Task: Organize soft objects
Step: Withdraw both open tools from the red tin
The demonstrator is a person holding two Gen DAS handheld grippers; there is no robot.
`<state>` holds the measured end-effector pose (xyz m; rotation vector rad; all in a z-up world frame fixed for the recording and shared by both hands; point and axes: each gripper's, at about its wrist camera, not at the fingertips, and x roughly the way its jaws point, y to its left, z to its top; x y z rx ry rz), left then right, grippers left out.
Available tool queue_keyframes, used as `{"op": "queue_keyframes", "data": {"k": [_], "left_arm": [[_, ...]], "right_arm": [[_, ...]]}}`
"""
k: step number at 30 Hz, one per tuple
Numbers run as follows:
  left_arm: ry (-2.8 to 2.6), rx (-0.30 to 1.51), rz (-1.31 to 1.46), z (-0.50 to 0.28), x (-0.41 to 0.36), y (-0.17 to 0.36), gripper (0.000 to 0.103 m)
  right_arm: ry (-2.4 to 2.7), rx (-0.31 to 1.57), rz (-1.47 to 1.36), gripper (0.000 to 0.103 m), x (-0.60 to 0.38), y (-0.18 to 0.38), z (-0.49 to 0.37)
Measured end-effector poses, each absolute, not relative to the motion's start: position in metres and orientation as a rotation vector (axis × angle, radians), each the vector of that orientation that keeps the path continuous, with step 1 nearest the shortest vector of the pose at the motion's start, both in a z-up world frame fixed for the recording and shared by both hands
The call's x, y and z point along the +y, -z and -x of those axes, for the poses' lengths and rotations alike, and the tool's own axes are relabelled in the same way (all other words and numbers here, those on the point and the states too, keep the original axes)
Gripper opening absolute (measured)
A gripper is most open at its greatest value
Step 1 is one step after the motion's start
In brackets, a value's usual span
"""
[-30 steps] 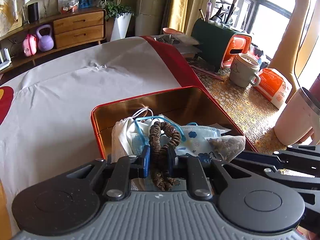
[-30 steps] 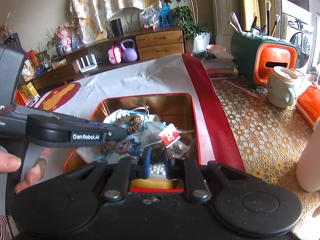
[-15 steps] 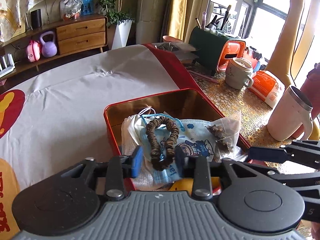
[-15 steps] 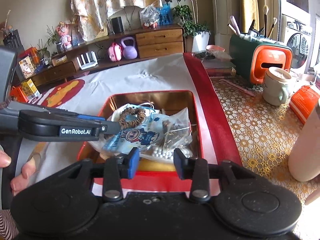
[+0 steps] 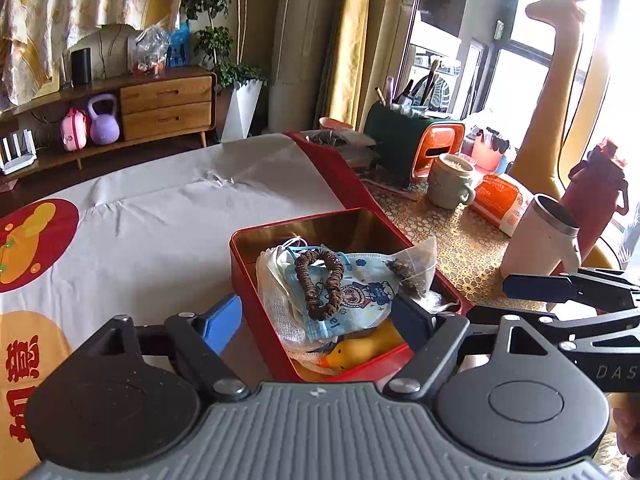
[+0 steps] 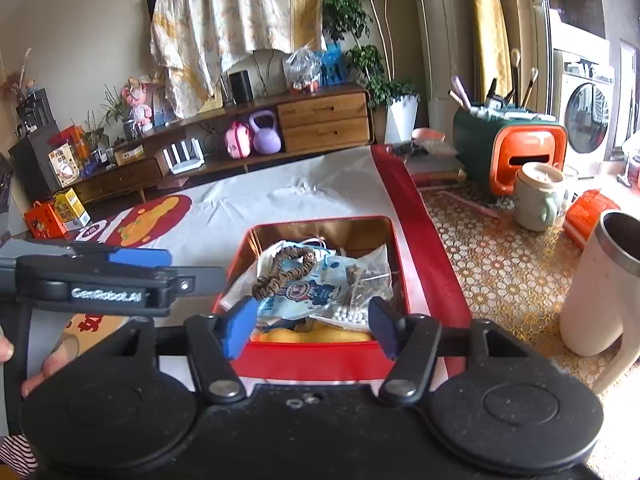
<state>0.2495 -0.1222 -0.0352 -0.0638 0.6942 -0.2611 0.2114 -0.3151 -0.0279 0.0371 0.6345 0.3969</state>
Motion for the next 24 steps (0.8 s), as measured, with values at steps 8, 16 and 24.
{"op": "queue_keyframes", "data": {"k": [8,16,24], "left_arm": [[0.271,0.657,0.085,-0.213,-0.112,0.02,0.084],[0.288,0.63,0.075,-0.18,-0.108,0.012,0.095],[0.297,0.607,0.081,-0.159,-0.105,0.005,0.102]], "right_arm": [[-0.402,0.58,-0.053,0.077,-0.317,0.013,-0.184],[-0.399,0.531,-0.065,0.093,-0.32,0.001,-0.16],[-0.384,0.495,-0.045,0.102,-0.318,-0.004,-0.14]]}}
